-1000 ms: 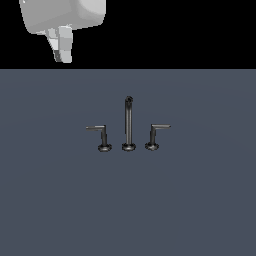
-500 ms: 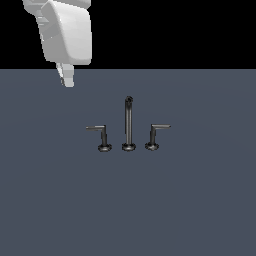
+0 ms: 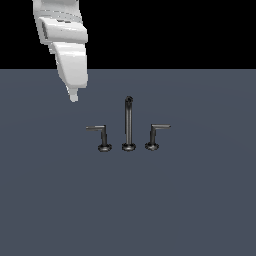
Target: Turn on the faucet by rotating a designated handle.
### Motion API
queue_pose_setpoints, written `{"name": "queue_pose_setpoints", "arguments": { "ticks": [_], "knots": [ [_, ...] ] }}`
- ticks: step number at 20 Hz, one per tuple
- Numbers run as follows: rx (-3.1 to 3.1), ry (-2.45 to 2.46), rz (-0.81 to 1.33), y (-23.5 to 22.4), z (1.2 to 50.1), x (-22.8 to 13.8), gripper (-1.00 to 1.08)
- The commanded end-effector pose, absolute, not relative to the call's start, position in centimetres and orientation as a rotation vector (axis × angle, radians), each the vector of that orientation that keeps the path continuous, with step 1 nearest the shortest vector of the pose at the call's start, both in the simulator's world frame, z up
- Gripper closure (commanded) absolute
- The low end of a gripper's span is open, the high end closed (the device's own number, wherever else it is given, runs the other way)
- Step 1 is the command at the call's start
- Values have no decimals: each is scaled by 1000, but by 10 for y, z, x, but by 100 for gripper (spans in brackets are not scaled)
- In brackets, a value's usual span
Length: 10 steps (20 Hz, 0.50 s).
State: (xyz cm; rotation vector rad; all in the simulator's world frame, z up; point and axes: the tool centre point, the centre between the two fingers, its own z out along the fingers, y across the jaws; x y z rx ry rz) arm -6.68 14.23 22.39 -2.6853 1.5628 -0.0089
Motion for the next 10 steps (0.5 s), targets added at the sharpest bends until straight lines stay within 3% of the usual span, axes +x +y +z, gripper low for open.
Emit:
{"name": "queue_pose_setpoints", "arguments": {
  "ticks": [1, 10],
  "knots": [
    [-2656, 1616, -9, 144, 214, -57, 108],
    [-2538, 1816, -8, 144, 173, -22, 108]
  ]
}}
